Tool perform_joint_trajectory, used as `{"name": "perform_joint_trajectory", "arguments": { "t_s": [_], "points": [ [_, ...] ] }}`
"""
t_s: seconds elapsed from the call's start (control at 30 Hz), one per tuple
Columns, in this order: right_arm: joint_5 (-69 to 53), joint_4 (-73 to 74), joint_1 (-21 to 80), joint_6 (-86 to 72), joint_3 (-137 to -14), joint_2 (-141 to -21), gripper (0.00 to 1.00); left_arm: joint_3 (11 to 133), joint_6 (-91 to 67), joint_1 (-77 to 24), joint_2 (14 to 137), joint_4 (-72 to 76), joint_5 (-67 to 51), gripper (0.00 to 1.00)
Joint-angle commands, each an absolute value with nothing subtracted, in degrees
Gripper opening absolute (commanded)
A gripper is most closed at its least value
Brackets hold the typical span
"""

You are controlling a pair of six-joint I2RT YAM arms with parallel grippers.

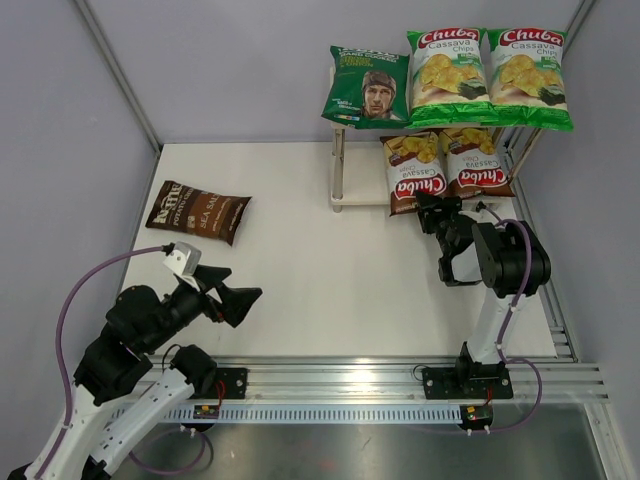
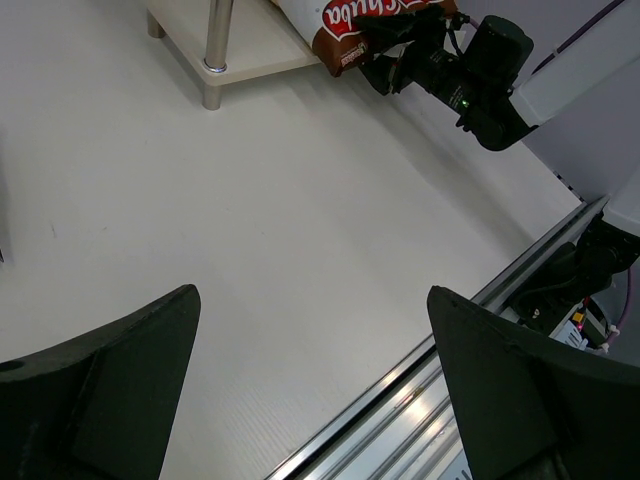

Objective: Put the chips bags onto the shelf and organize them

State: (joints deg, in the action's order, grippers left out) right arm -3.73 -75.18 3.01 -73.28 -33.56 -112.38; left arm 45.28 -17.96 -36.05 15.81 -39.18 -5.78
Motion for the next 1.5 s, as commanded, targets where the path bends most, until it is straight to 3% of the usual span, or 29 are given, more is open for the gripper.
{"name": "perform_joint_trajectory", "arguments": {
  "t_s": [0.0,0.13,0.27,0.7,1.03,1.1,1.27,1.33,1.47],
  "points": [
    [-0.4,-80.2,3.3,-75.8,-32.0,-108.9,0.6,45.0,-17.1,-36.2,15.5,-36.6,-7.4,0.99],
    [1.3,-80.1,3.4,-77.6,-33.0,-109.7,0.47,45.0,-17.1,-36.2,15.4,-36.6,-7.3,0.99],
    [2.1,-79.9,3.4,-78.7,-35.7,-111.5,0.4,44.9,-17.1,-36.2,15.2,-36.6,-7.3,0.99],
    [2.9,-74.7,1.3,-81.9,-41.8,-115.6,0.36,44.8,-17.1,-36.2,14.9,-36.6,-6.9,0.99],
    [0.9,-71.3,1.3,-82.6,-37.7,-112.9,0.53,44.8,-17.3,-36.2,14.7,-36.6,-6.4,0.99],
    [0.5,-70.0,1.4,-82.5,-36.5,-111.7,0.62,44.9,-17.3,-36.2,14.9,-36.6,-6.3,0.99],
    [0.3,-64.8,1.4,-81.3,-34.6,-106.3,0.71,45.0,-17.4,-36.2,15.1,-36.8,-5.8,0.99],
    [0.3,-60.9,1.4,-80.9,-34.2,-104.1,0.83,45.1,-17.5,-36.2,15.3,-36.8,-5.4,0.99],
    [-1.2,-54.9,1.3,-79.6,-33.4,-98.0,0.91,45.9,-18.4,-36.2,16.9,-37.6,-1.2,0.99]
  ]
}}
